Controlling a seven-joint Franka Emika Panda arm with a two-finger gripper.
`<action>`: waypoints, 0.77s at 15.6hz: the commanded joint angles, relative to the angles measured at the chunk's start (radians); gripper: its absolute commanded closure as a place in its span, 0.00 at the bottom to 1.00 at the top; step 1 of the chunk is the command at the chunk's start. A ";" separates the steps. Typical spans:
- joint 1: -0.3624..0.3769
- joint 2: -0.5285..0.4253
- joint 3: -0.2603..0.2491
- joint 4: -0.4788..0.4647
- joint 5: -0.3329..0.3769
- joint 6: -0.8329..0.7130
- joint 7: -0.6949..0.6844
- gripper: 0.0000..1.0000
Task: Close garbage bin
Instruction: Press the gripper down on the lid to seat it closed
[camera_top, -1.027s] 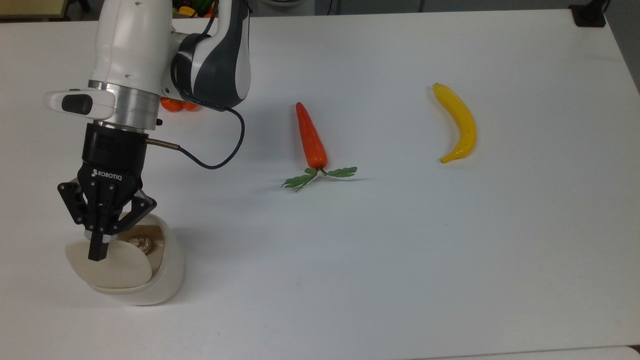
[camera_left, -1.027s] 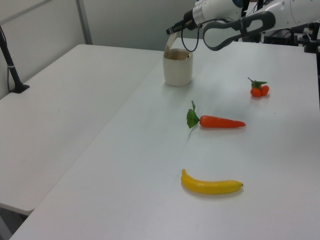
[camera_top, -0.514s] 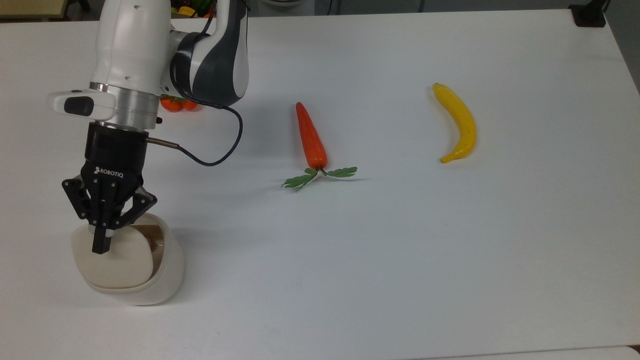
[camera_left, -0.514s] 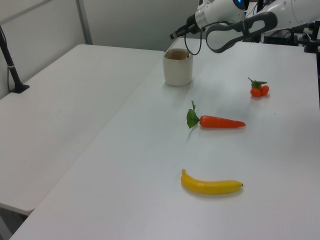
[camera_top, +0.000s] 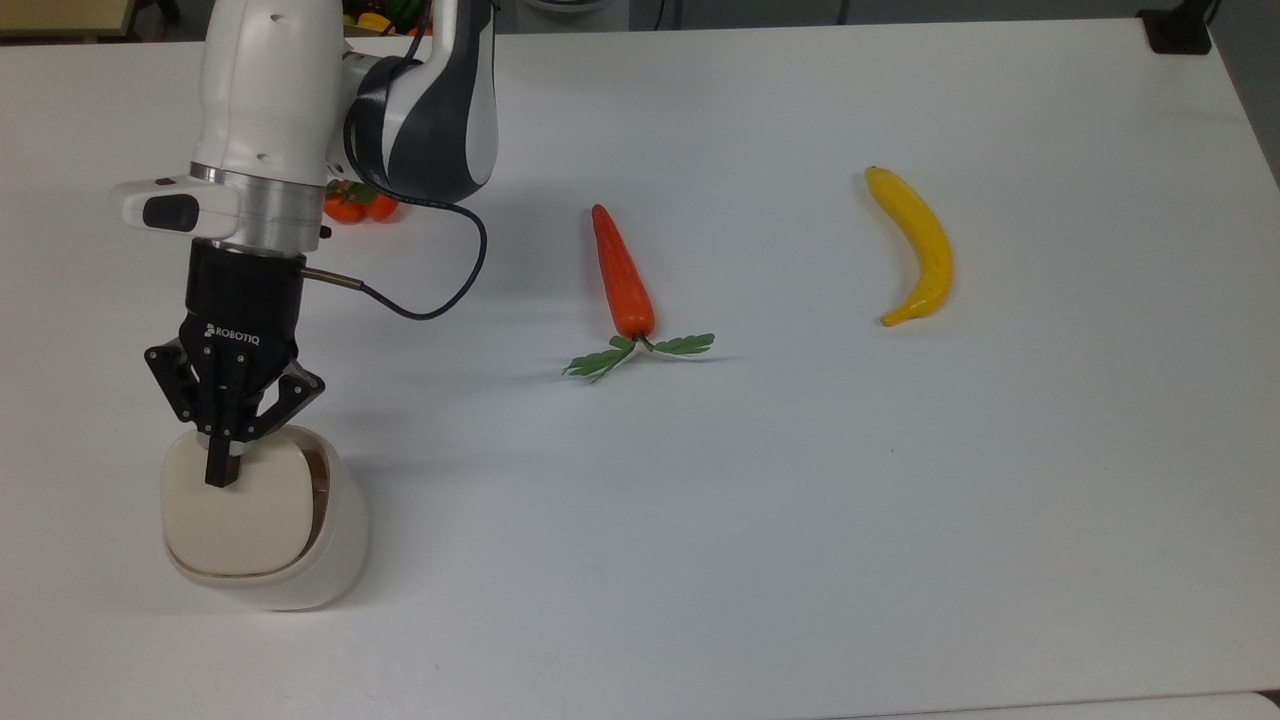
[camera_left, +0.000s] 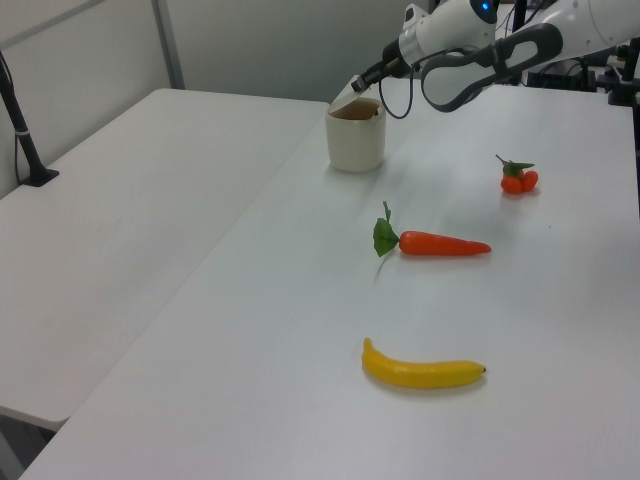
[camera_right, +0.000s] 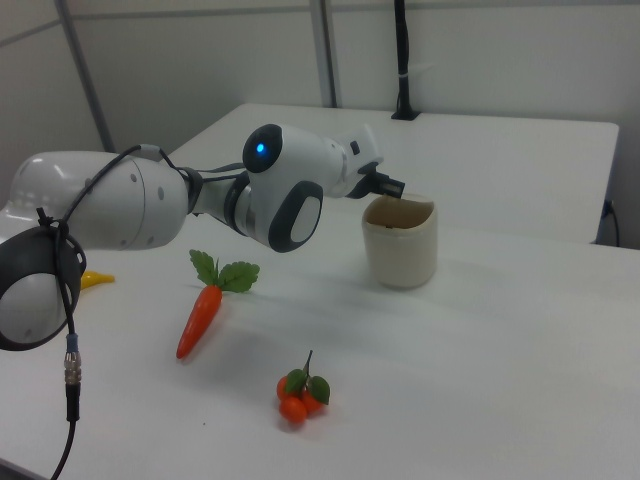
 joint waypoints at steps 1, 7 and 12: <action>0.006 -0.073 -0.007 -0.109 -0.008 -0.001 -0.011 1.00; 0.009 -0.069 -0.007 -0.140 -0.010 -0.003 -0.023 1.00; 0.009 -0.060 -0.007 -0.158 -0.023 -0.003 -0.029 1.00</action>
